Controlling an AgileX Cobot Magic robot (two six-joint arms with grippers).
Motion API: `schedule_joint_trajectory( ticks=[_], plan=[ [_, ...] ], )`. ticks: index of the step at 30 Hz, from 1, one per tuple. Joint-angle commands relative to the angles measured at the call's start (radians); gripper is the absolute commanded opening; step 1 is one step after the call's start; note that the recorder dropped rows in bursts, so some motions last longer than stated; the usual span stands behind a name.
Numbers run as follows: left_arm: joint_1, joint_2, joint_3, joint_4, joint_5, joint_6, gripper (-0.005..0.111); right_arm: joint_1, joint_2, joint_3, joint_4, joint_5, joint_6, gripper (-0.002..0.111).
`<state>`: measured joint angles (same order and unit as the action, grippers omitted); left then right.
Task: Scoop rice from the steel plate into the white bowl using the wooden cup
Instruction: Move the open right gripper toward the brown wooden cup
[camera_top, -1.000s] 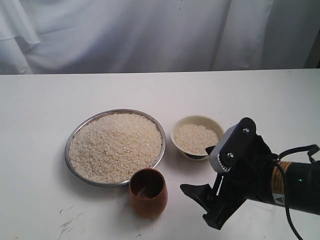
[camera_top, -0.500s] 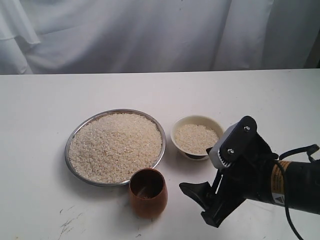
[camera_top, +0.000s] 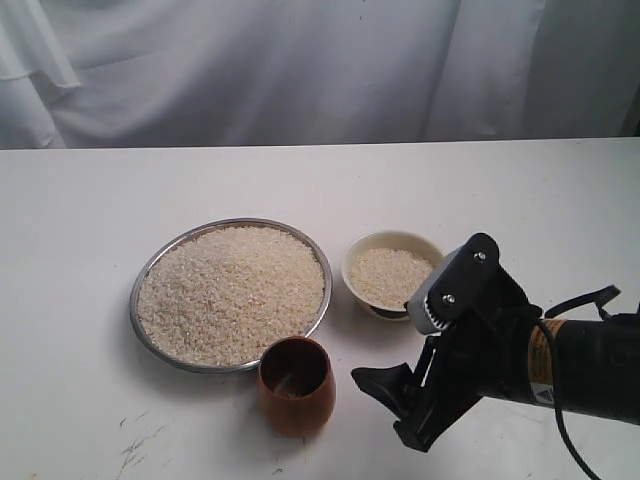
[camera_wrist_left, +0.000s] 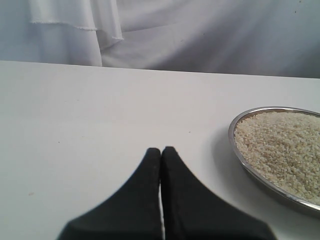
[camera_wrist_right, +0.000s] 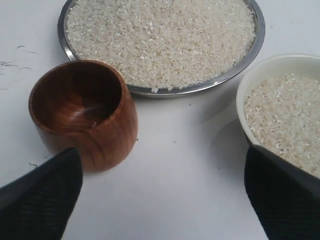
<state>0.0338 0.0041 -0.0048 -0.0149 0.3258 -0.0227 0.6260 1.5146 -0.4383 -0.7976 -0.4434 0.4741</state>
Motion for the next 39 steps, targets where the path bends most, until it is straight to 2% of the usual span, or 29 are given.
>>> schedule_joint_trajectory(
  ticks=[1, 9, 28, 31, 35, 39],
  plan=[
    [0.002, -0.004, 0.005, -0.005, -0.007, -0.001, 0.000, 0.002, 0.000, -0.004, -0.002, 0.006, -0.007, 0.081],
    [0.002, -0.004, 0.005, -0.005, -0.007, -0.001, 0.000, 0.002, 0.000, -0.033, 0.005, 0.091, -0.017, 0.081],
    [0.002, -0.004, 0.005, -0.005, -0.007, -0.001, 0.000, 0.002, 0.052, -0.031, 0.028, 0.080, 0.016, 0.081],
    [0.002, -0.004, 0.005, -0.005, -0.007, -0.001, 0.000, 0.002, 0.140, -0.033, 0.028, -0.018, 0.016, 0.081],
    [0.002, -0.004, 0.005, -0.005, -0.007, -0.001, 0.000, 0.002, 0.145, -0.033, 0.028, -0.034, 0.016, 0.081],
    [0.002, -0.004, 0.005, -0.005, -0.007, -0.001, 0.000, 0.002, 0.152, -0.033, -0.039, -0.132, 0.019, 0.081]
  ],
)
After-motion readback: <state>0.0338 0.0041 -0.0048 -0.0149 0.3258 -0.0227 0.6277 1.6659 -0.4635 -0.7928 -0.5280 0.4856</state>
